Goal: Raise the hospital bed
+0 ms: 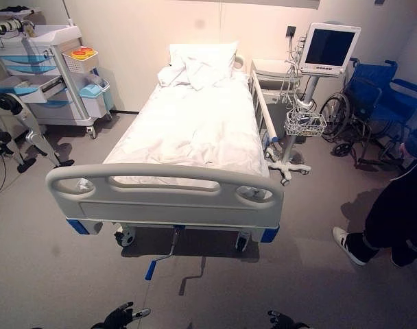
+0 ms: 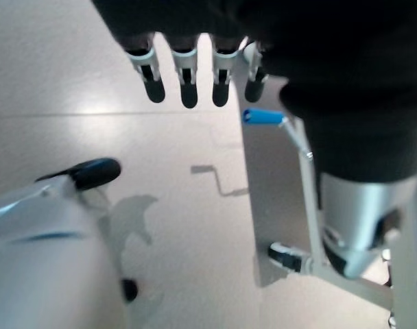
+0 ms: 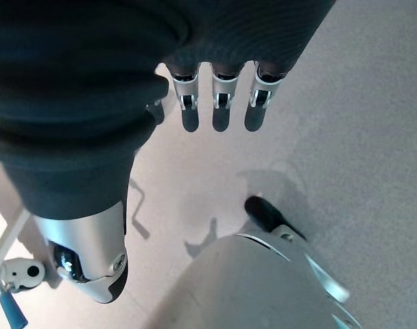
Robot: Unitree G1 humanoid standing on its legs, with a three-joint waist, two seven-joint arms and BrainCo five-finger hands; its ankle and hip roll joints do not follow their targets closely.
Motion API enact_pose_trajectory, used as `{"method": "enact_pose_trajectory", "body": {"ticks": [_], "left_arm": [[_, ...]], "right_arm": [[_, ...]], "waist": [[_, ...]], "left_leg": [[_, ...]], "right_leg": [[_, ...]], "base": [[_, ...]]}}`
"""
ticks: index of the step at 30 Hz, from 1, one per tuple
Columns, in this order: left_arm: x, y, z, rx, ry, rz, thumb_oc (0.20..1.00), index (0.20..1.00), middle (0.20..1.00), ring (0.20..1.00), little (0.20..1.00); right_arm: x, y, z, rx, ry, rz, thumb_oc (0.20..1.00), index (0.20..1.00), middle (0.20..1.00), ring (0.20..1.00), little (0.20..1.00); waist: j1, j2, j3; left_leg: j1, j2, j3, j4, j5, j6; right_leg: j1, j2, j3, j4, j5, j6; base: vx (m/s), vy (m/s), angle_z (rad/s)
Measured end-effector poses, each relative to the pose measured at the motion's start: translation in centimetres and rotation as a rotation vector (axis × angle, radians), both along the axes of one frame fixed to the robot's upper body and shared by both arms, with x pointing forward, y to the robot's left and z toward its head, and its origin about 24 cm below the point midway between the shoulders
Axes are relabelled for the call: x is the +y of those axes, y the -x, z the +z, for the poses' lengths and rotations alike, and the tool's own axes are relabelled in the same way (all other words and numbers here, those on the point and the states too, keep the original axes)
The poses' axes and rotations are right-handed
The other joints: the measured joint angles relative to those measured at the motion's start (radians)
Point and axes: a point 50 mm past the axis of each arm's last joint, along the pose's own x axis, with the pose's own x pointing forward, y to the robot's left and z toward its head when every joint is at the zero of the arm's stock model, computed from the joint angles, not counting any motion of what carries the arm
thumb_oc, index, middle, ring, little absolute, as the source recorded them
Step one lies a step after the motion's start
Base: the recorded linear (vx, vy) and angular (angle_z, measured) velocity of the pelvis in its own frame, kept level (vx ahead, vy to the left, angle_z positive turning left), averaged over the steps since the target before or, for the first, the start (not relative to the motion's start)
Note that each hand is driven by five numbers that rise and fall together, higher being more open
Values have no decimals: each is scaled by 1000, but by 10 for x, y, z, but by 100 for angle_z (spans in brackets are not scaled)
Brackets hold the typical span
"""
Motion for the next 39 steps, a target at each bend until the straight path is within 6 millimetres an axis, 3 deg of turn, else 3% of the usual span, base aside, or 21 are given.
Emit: {"method": "enact_pose_trajectory", "body": {"ticks": [3, 6, 8, 9, 14, 21, 23, 24, 27, 29, 33, 37, 39], "left_arm": [[-4, -9, 2, -49, 23, 13, 1000, 1000, 1000, 1000, 1000], [4, 6, 0, -32, 15, 76, 1000, 1000, 1000, 1000, 1000], [7, 18, -3, 11, 6, 111, 937, 937, 937, 937, 937], [7, 16, -2, 4, 7, 115, 1000, 1000, 1000, 1000, 1000], [-3, -13, 4, -104, 57, 151, 1000, 1000, 1000, 1000, 1000], [-14, -21, 4, -118, 121, 139, 1000, 1000, 1000, 1000, 1000], [-14, -33, 8, -150, 128, 150, 1000, 1000, 1000, 1000, 1000], [-15, -45, 11, -178, 128, 144, 1000, 1000, 1000, 1000, 1000], [-5, -52, 16, -190, 101, 140, 1000, 1000, 1000, 1000, 1000], [4, -54, 19, -202, 65, 148, 1000, 1000, 1000, 1000, 1000], [9, -75, 30, -264, 20, 132, 1000, 1000, 1000, 1000, 1000], [3, -117, 53, -394, -14, 87, 1000, 1000, 1000, 1000, 1000], [-4, -152, 77, -516, -27, 40, 1000, 1000, 1000, 1000, 1000]], "right_arm": [[0, -2, 0, -9, 4, 0, 1000, 1000, 1000, 1000, 1000], [0, -5, 2, -33, 4, -1, 1000, 1000, 1000, 1000, 1000], [0, -4, 2, -34, 7, -3, 1000, 1000, 1000, 1000, 1000], [0, -3, 1, -32, 7, -3, 1000, 1000, 1000, 1000, 1000], [6, -12, 3, -64, -10, 11, 1000, 1000, 1000, 1000, 1000], [1, -17, 5, -76, 4, 11, 1000, 1000, 1000, 1000, 1000], [-3, -37, 12, -130, 11, 0, 1000, 1000, 1000, 1000, 1000], [-6, -54, 19, -176, 21, -5, 1000, 1000, 1000, 1000, 1000], [-12, -91, 37, -298, 35, -23, 1000, 1000, 1000, 1000, 1000], [-15, -103, 46, -364, 35, -32, 1000, 1000, 1000, 1000, 1000], [-11, -141, 71, -525, 23, -38, 1000, 1000, 1000, 1000, 1000], [-1, -180, 102, -699, 1, -41, 1000, 1000, 1000, 1000, 1000], [5, -202, 124, -795, -17, -44, 1000, 1000, 1000, 1000, 1000]], "waist": [[1, 0, 0], [0, -4, 1], [-1, -6, 3], [2, -7, 4], [1, -9, 7], [1, -11, 50], [1, -17, 68], [2, -12, 116], [-1, 0, 202], [0, 3, 214], [0, 1, 295], [1, 1, 356], [-3, -1, 393]], "left_leg": [[0, 0, -1, 0, 0, 0], [-10, 2, -4, 0, 0, -1], [-11, 1, -4, 0, 0, -1], [-11, 0, -5, 1, 0, -1], [-10, -1, -4, 0, 0, 0], [-68, 0, -1, 7, 6, 2], [-169, 0, -2, 23, 17, 11], [-202, -3, -3, 18, 34, 16], [-261, -11, -4, 8, 56, 23], [-317, -14, -3, 10, 58, 27], [-398, -20, -3, 10, 77, 31], [-491, -27, -5, 14, 84, 37], [-553, -29, -5, 26, 86, 40]], "right_leg": [[0, 0, 0, 0, 0, 0], [-4, 1, -3, -1, 0, -1], [-8, 1, -5, 0, 0, -1], [-8, 0, -6, 0, -1, -1], [-6, -1, -7, 1, -1, 1], [-68, 0, -2, 7, 10, -1], [-179, -1, -1, 44, 12, 0], [-212, -2, -1, 51, 25, 0], [-274, -9, 0, 46, 47, 4], [-331, -12, -1, 52, 47, 6], [-411, -15, -2, 52, 68, 2], [-509, -22, -1, 66, 72, 5], [-574, -26, 0, 81, 72, 4]], "base": [[0, 0, 0], [5, -5, 1], [28, 0, 4], [33, 6, 5], [34, 10, 1], [-135, -3, -3], [-119, 2, -3], [-58, 24, -1], [-62, 18, -2], [-52, 7, 3], [-77, 4, 2], [-90, 3, -1], [-99, -13, -3]]}}
